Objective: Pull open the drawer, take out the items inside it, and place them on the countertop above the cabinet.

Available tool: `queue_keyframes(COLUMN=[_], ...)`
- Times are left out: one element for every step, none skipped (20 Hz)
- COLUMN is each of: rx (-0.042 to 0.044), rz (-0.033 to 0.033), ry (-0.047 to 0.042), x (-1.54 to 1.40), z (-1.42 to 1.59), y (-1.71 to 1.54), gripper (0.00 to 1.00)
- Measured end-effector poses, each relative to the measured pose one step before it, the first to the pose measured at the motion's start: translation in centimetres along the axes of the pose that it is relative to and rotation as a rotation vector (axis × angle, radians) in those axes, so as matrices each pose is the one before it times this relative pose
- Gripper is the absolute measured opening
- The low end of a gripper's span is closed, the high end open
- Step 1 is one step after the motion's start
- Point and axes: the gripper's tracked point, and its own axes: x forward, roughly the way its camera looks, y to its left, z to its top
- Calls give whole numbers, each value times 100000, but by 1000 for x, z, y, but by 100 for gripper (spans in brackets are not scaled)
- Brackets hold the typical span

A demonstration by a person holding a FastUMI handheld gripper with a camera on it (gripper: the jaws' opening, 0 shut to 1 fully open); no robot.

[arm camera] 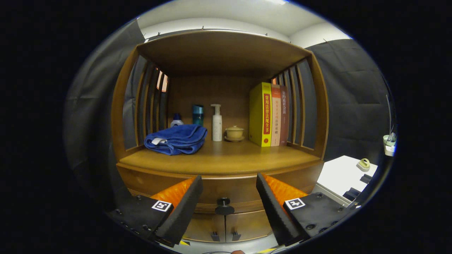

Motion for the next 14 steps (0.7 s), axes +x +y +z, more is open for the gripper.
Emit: queue_keyframes(rx=[15,29,-57,-23,-156,-10,-146,-56,561,1063,1675,1150,1212,1933], rz=[-327,-151,-104,50,-339,211,-392,41,186,-218,123,-510,280,1177], ry=[1473,1656,1772,2004,1929,1430,629,641,1268,1196,606,323,150,827], x=[437,362,427,302,546,334,520,356,-2,418,25,171,129,-50], z=[-1105,-1218,-1189,-1043,-1087,-770,-607,-571,-493,-734,-260,-99,-45,-103], y=[-121,-84,-67,32,-43,61,25,-12,50,15,54,-206,6,334], gripper=[100,100,100,100,98,95,92,88,85,82,79,76,73,70])
